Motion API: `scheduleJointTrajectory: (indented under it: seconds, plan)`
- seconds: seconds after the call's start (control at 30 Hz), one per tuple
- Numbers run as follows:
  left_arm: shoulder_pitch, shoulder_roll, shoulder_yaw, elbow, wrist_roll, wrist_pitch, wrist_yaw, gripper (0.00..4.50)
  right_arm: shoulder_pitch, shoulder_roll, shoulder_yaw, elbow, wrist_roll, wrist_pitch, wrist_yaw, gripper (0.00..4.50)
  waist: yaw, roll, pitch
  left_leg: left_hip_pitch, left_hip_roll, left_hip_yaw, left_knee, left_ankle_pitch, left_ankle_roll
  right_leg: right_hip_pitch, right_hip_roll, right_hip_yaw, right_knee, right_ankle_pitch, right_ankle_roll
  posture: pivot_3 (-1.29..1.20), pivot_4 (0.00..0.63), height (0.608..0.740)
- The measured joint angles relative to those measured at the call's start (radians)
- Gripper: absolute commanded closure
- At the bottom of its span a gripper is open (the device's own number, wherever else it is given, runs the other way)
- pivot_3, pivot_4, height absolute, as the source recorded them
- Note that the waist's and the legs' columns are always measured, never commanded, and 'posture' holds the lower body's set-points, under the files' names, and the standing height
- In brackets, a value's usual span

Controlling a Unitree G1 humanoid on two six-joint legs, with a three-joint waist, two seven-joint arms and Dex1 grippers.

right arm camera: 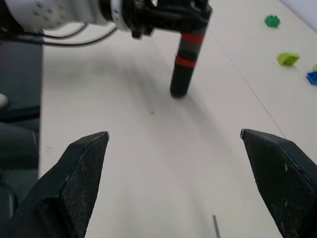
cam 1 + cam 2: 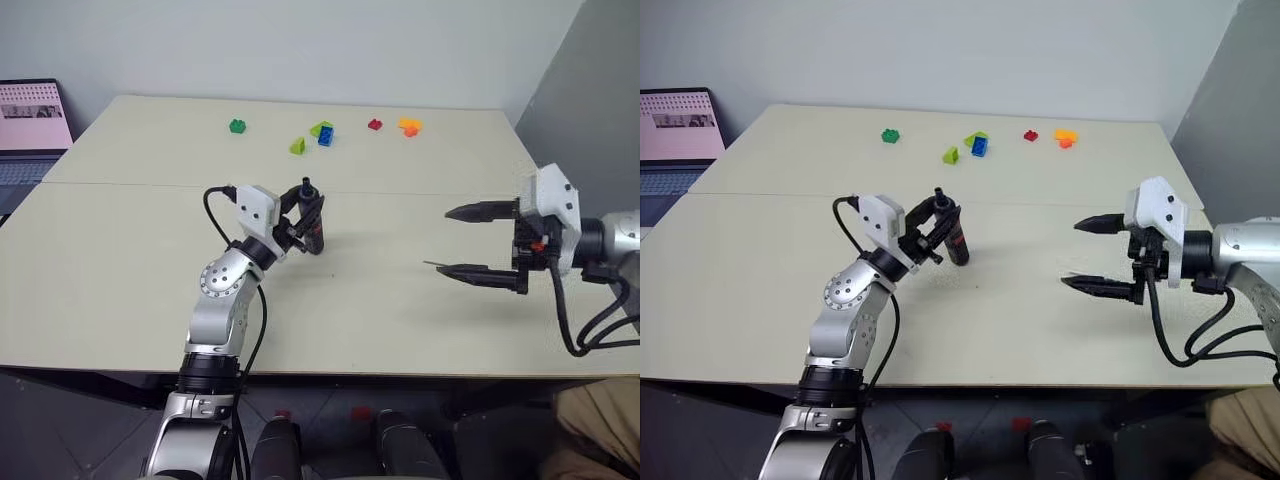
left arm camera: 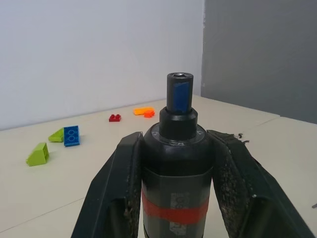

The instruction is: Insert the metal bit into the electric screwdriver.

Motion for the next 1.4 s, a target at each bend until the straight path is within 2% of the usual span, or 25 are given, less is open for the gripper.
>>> scheduleJointTrajectory:
  seconds: [0.17, 0.3, 0.4, 0.63, 0.8, 0.9, 1.07, 1.4]
  plan:
    - [0.003, -0.016, -0.028, -0.003, 0.007, -0.011, 0.002, 2.87, -0.179, 0.004, 0.242, 0.232, -0.249, -0.064, 0.111, 0.00, -0.002, 0.001, 0.000, 0.000, 0.000, 0.002, -0.001, 0.000, 0.000, -0.001, 0.000, 0.001, -0.001, 0.000, 0.000, 0.00, 0.150, 0.740]
    - [-0.001, -0.035, -0.033, -0.001, 0.013, -0.030, 0.014, 2.87, -0.344, 0.100, 0.432, 0.492, -0.453, -0.143, 0.220, 0.00, -0.006, 0.001, 0.001, 0.000, 0.000, 0.002, -0.003, 0.000, 0.000, -0.002, 0.000, 0.001, -0.001, 0.001, 0.002, 0.00, 0.150, 0.740]
    - [0.002, -0.041, -0.032, 0.001, 0.016, -0.048, 0.020, 2.87, -0.428, 0.176, 0.520, 0.668, -0.560, -0.214, 0.272, 0.00, -0.004, 0.002, 0.001, 0.000, 0.000, 0.002, -0.003, 0.000, 0.000, -0.002, 0.000, 0.001, -0.001, 0.003, 0.004, 0.00, 0.150, 0.740]
    - [0.006, -0.042, -0.030, 0.007, 0.023, -0.073, 0.023, 2.87, -0.549, 0.316, 0.612, 1.041, -0.743, -0.390, 0.292, 0.00, -0.002, 0.003, 0.002, 0.000, 0.000, 0.002, -0.006, 0.000, 0.000, -0.002, 0.000, 0.001, -0.002, 0.006, 0.000, 0.00, 0.150, 0.740]
    - [0.017, -0.042, -0.029, 0.007, 0.025, -0.089, 0.029, 2.87, -0.619, 0.388, 0.617, 1.241, -0.822, -0.482, 0.274, 0.00, -0.003, 0.003, 0.002, 0.000, 0.000, 0.002, -0.006, 0.000, 0.000, -0.002, 0.000, 0.001, -0.002, 0.006, 0.000, 0.00, 0.150, 0.740]
    - [0.021, -0.043, -0.031, 0.007, 0.028, -0.091, 0.035, 2.87, -0.646, 0.413, 0.616, 1.307, -0.848, -0.510, 0.275, 0.52, -0.004, 0.003, 0.002, 0.000, 0.000, 0.001, -0.006, 0.000, 0.000, -0.002, 0.000, 0.000, -0.002, 0.006, 0.000, 0.00, 0.150, 0.740]
    - [0.022, -0.043, -0.030, 0.007, 0.032, -0.096, 0.042, 2.87, -0.669, 0.435, 0.599, 1.376, -0.871, -0.531, 0.292, 1.88, -0.005, 0.003, 0.002, 0.000, 0.000, 0.001, -0.006, 0.001, -0.001, -0.001, 0.000, 0.000, -0.002, 0.006, 0.000, 0.00, 0.150, 0.740]
    - [0.023, -0.042, -0.031, 0.008, 0.040, -0.108, 0.042, 2.87, -0.681, 0.462, 0.562, 1.407, -0.908, -0.534, 0.295, 4.19, -0.008, 0.004, 0.002, 0.000, 0.000, 0.001, -0.006, 0.001, -0.001, -0.001, 0.000, 0.000, -0.002, 0.006, 0.000, 0.00, 0.150, 0.740]
